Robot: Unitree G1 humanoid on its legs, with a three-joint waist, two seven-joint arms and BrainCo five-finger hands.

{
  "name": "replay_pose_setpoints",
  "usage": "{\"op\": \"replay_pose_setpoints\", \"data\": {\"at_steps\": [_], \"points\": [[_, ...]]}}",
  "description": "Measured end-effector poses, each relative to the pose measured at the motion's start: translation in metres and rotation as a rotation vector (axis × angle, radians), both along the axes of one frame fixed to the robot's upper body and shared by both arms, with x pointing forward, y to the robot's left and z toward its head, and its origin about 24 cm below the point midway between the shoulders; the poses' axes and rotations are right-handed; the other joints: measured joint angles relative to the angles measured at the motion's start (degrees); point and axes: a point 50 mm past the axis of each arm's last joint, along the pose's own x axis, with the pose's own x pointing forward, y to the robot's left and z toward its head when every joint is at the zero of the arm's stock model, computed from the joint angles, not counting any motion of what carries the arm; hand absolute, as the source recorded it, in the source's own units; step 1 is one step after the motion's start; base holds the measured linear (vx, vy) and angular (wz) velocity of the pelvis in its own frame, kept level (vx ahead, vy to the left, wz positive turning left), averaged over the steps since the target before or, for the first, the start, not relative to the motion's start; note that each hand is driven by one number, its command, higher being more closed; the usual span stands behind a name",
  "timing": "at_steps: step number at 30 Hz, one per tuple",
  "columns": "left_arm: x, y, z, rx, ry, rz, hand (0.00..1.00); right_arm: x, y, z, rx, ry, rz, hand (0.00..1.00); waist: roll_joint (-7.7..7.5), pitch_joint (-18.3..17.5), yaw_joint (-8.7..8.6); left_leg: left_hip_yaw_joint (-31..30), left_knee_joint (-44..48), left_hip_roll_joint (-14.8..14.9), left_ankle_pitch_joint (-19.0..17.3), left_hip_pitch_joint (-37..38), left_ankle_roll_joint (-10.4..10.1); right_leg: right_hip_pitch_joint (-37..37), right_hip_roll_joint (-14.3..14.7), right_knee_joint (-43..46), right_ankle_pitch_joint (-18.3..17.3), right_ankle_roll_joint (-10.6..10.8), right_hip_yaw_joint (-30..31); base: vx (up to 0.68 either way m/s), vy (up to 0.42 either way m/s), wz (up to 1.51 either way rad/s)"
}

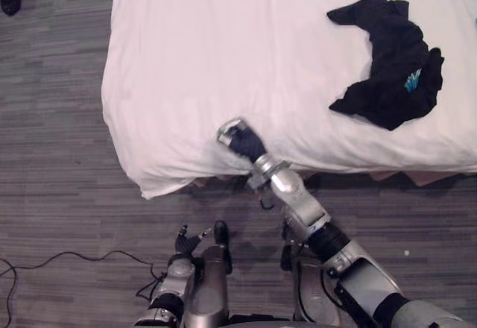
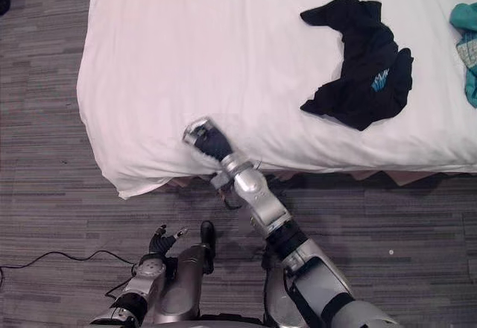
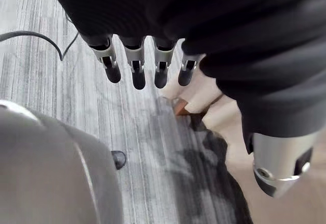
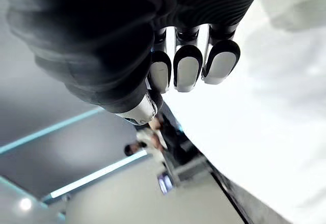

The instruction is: Tidy the bed and pick cloth on bed and put in laundry

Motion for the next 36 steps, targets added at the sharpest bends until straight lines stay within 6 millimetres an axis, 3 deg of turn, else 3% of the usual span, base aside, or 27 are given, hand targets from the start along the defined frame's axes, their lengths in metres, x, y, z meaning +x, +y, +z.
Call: {"op": "replay_pose_setpoints", "data": {"at_steps": [3, 6, 10, 13, 15, 17, 19, 21, 22, 24, 25, 27, 32, 36], "points": [[0.007, -0.001, 0.004, -0.008, -0.036, 0.002, 0.0, 0.013, -0.039, 0.02, 0.097, -0.049, -0.186, 1.0, 0.61, 0.32, 0.0, -0.45, 3.84, 0.24, -1.07, -4.23, 0.53, -2.58, -0.06, 0.54, 0.57, 0.21, 0.06, -0.14, -0.005, 0.02], [0.013, -0.001, 0.009, -0.022, -0.071, 0.01, 0.0, 0.018, -0.066, 0.025, 0.113, -0.067, -0.302, 1.0, 1.63, 0.85, 0.02, -0.21, 6.67, 0.53, -2.42, -7.73, 1.21, -5.63, -0.1, 1.85, 0.13, 0.26, 0.68, -0.15, 0.004, -0.1], [0.02, -0.003, 0.013, -0.025, -0.088, 0.005, 0.0, 0.022, -0.09, 0.015, 0.097, -0.045, -0.399, 1.0, 2.93, 1.51, -0.1, 0.03, 9.63, 1.16, -3.43, -10.54, 1.13, -8.87, 0.07, 4.44, -0.2, 0.11, 0.98, -0.09, -0.026, -0.11], [0.018, -0.001, 0.011, -0.032, -0.075, 0.029, 0.0, 0.017, -0.098, -0.008, 0.118, 0.018, -0.439, 1.0, 3.16, 1.63, -0.98, 0.42, 12.57, 2.85, -5.18, -9.97, 0.69, -8.83, 0.95, 7.47, -1.73, 0.19, 1.5, -0.04, -0.008, -0.2], [0.017, -0.002, 0.01, -0.035, -0.06, 0.029, 0.0, 0.008, -0.111, -0.029, 0.136, 0.079, -0.489, 1.0, 3.01, 1.56, -1.36, 0.83, 13.28, 3.11, -5.86, -9.26, 0.75, -8.63, 1.13, 8.63, -2.33, 0.51, 2.06, -0.01, -0.005, -0.16], [0.015, -0.003, 0.009, -0.038, -0.048, 0.03, 0.0, -0.009, -0.145, -0.081, 0.129, 0.265, -0.623, 1.0, 2.84, 1.62, -2.03, 1.64, 13.27, 3.22, -6.67, -7.42, 0.89, -7.08, 1.38, 8.22, -2.67, 0.44, 2.62, 0.02, 0.019, -0.17], [0.006, 0.001, 0.006, -0.034, -0.038, 0.04, 0.0, -0.055, -0.195, -0.157, 0.125, 0.582, -0.85, 1.0, 1.83, 2.23, -3.53, 2.8, 11.56, 3.28, -7.51, -3.2, 0.98, -3.22, 1.5, 6.05, -2.74, 0.56, 2.94, 0.05, 0.045, -0.22], [-0.005, 0.006, 0.002, -0.027, -0.017, 0.058, 0.0, -0.103, -0.224, -0.2, 0.116, 0.772, -1.002, 1.0, 0.94, 2.57, -5.0, 4.03, 9.34, 3.38, -7.62, 1.0, 0.95, 0.68, 1.42, 3.41, -2.67, 0.65, 2.93, 0.09, 0.06, -0.27], [-0.009, 0.009, 0.0, -0.023, -0.008, 0.063, 0.0, -0.116, -0.231, -0.209, 0.109, 0.814, -1.034, 1.0, 0.57, 2.44, -5.82, 4.35, 8.64, 3.38, -7.62, 2.16, 0.94, 1.72, 1.26, 2.67, -2.57, 0.81, 2.91, 0.11, 0.054, -0.33], [-0.022, 0.019, -0.005, 0.004, 0.035, 0.051, 0.0, -0.163, -0.243, -0.243, 0.078, 1.001, -1.118, 1.0, -1.51, 1.33, -8.02, 6.57, 4.96, 3.21, -7.56, 7.35, 0.74, 5.32, 1.33, 0.42, -2.14, 1.15, 3.63, 0.1, 0.021, -0.43], [-0.023, 0.02, -0.006, 0.008, 0.04, 0.047, 0.0, -0.174, -0.245, -0.249, 0.074, 1.039, -1.133, 0.0, -1.86, 0.85, -8.22, 7.1, 4.04, 3.18, -7.49, 8.55, 0.63, 6.05, 1.45, -0.07, -1.97, 1.28, 3.94, 0.13, -0.007, -0.38], [-0.031, 0.02, -0.01, 0.012, 0.073, 0.021, 0.0, -0.22, -0.244, -0.279, 0.074, 1.247, -1.176, 0.0, -2.47, -2.67, -9.22, 9.04, -0.79, 2.8, -6.43, 14.38, -0.38, 9.86, 2.05, -2.27, -1.53, 1.56, 4.7, 0.18, -0.005, -0.3], [-0.034, 0.017, -0.013, 0.008, 0.096, -0.017, 0.0, -0.251, -0.22, -0.306, 0.117, 1.459, -1.127, 0.0, -1.77, -7.63, -9.36, 10.88, -6.37, 2.08, -5.71, 21.25, -1.0, 14.14, 2.42, -4.01, -1.76, 1.73, 5.74, 0.13, 0.019, -0.18], [-0.042, 0.014, -0.019, 0.019, 0.14, -0.054, 0.0, -0.263, -0.21, -0.314, 0.089, 1.547, -1.086, 0.0, -1.67, -10.51, -9.21, 12.87, -9.17, 1.03, -5.47, 24.5, -0.8, 15.56, 2.08, -4.35, -2.24, 2.33, 6.79, 0.08, 0.063, -0.13]]}}
